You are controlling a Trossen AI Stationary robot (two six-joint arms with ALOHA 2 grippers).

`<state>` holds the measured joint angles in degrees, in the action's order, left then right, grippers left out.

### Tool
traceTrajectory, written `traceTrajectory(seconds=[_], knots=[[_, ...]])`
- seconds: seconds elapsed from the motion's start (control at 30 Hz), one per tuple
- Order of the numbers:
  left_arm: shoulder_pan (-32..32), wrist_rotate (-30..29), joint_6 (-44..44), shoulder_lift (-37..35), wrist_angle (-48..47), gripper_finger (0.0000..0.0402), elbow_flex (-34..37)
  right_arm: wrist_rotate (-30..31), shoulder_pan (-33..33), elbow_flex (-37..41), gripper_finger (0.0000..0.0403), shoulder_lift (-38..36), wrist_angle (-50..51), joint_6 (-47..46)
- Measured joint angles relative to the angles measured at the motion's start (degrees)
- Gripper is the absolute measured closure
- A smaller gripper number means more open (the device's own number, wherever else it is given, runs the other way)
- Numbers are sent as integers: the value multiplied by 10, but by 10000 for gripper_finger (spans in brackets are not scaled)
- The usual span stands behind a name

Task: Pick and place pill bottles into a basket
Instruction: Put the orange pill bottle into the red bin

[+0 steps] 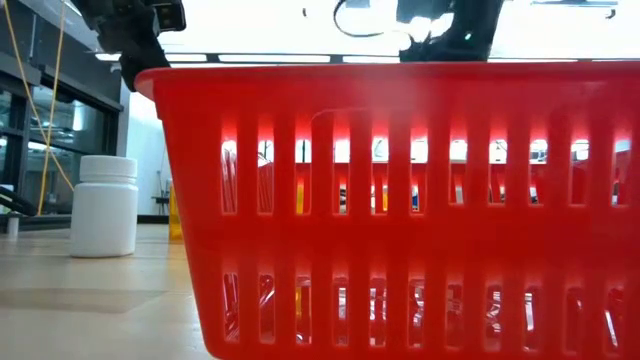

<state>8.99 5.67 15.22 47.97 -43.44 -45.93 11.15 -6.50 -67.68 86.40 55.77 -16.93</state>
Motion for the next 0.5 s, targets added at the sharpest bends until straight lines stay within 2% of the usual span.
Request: traceTrajectory(seconds=[0.23, 0.5], knots=[[0, -6, 0, 0, 0, 211, 0, -12, 0, 0, 148, 76, -62, -10], [0, -2, 11, 0, 0, 211, 0, -86, -10, 0, 148, 95, -104, -34]])
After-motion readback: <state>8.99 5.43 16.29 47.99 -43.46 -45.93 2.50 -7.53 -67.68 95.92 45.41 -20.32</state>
